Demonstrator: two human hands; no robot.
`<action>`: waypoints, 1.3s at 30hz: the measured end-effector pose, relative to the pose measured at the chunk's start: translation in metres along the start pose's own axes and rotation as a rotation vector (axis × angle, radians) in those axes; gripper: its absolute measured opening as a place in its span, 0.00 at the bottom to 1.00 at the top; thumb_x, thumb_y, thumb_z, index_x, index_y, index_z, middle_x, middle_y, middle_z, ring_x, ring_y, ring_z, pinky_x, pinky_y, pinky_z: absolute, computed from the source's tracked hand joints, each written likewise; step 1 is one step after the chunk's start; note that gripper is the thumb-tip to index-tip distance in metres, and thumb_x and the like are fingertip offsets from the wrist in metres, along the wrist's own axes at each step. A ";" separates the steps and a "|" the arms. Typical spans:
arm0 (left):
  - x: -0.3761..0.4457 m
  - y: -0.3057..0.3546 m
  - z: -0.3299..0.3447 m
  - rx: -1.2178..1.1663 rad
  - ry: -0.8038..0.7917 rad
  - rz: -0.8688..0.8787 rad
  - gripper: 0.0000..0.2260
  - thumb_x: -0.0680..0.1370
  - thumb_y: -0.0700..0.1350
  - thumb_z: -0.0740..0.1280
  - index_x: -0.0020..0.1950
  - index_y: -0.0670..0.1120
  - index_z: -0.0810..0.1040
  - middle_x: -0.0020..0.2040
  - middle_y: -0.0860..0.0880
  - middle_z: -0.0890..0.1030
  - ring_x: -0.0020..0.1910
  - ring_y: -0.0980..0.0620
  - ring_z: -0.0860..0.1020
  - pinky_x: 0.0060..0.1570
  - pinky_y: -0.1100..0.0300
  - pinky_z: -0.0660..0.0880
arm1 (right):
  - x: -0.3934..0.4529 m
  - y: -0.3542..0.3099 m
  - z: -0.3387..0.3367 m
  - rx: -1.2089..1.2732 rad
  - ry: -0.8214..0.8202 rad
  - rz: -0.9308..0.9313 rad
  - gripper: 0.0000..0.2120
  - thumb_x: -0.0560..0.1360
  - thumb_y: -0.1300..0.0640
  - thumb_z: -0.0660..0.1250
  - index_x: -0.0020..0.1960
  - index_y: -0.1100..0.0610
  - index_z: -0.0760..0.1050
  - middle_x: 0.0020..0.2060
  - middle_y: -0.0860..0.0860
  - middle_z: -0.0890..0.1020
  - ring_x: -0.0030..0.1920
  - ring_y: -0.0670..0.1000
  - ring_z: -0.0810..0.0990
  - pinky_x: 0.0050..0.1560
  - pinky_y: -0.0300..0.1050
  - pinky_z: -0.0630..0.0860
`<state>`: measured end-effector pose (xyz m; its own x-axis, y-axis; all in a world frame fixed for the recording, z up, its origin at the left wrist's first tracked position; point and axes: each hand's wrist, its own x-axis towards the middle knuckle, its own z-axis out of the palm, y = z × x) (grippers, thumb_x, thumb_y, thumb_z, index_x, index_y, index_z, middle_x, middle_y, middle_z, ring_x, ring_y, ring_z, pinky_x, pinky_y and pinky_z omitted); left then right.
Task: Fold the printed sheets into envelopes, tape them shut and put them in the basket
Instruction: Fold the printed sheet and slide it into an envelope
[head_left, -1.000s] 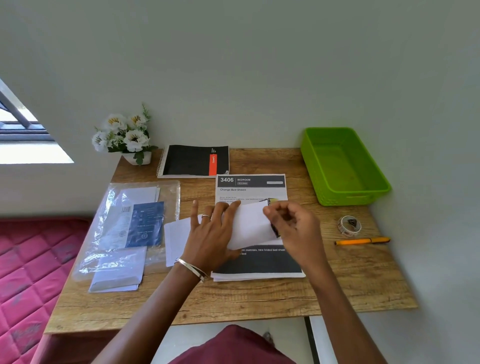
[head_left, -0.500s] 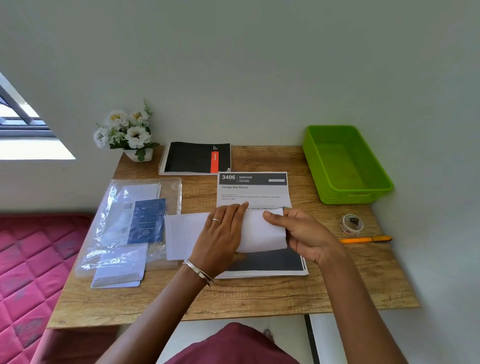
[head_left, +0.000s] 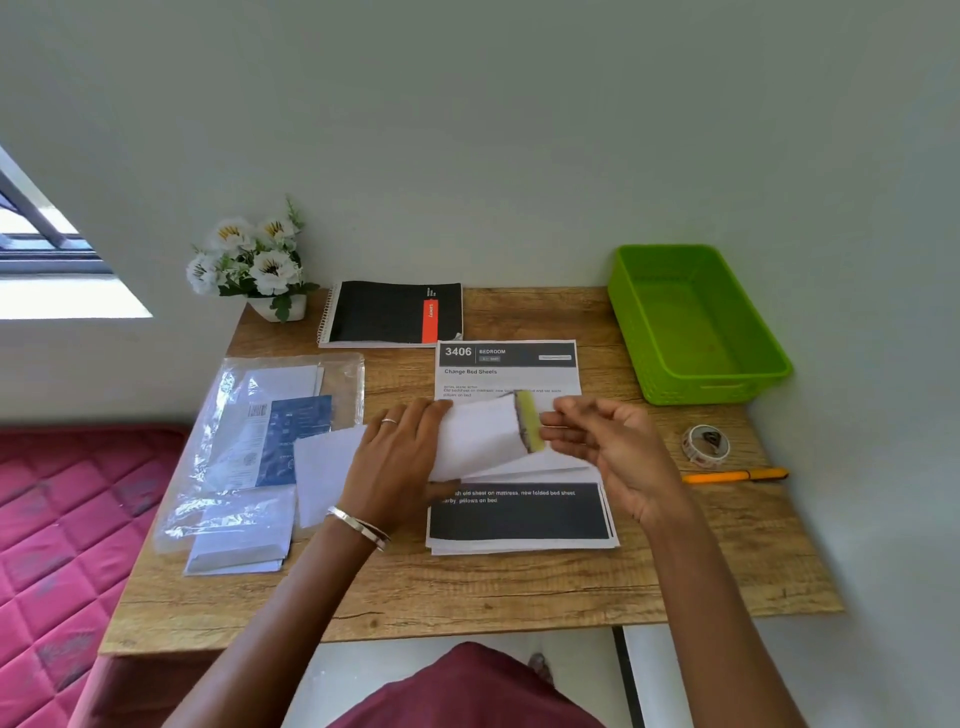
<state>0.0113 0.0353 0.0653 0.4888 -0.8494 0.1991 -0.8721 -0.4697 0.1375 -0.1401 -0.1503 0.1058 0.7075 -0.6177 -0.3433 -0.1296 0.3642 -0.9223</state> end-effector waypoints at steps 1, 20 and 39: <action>-0.001 -0.007 -0.002 -0.011 -0.002 -0.029 0.37 0.61 0.59 0.74 0.65 0.45 0.67 0.59 0.45 0.75 0.55 0.44 0.75 0.54 0.49 0.72 | 0.004 0.004 -0.005 -0.099 0.078 -0.044 0.04 0.74 0.60 0.70 0.46 0.61 0.80 0.42 0.59 0.85 0.44 0.56 0.83 0.46 0.45 0.80; -0.011 -0.037 -0.003 -0.079 -0.011 -0.163 0.40 0.61 0.58 0.76 0.67 0.46 0.65 0.62 0.44 0.72 0.59 0.42 0.70 0.59 0.43 0.68 | 0.066 0.049 -0.012 -1.498 0.096 -0.113 0.43 0.64 0.41 0.75 0.73 0.49 0.59 0.70 0.50 0.66 0.67 0.56 0.60 0.59 0.53 0.61; -0.009 -0.035 0.009 -0.028 -0.015 -0.152 0.41 0.61 0.59 0.75 0.67 0.48 0.60 0.65 0.44 0.71 0.64 0.40 0.69 0.64 0.35 0.57 | 0.012 0.011 -0.031 -0.180 0.299 -0.511 0.05 0.73 0.60 0.71 0.46 0.51 0.81 0.40 0.45 0.83 0.41 0.44 0.80 0.38 0.35 0.76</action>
<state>0.0372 0.0568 0.0501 0.6144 -0.7727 0.1595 -0.7871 -0.5861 0.1924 -0.1541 -0.1755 0.0861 0.4891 -0.8611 0.1387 0.0410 -0.1362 -0.9898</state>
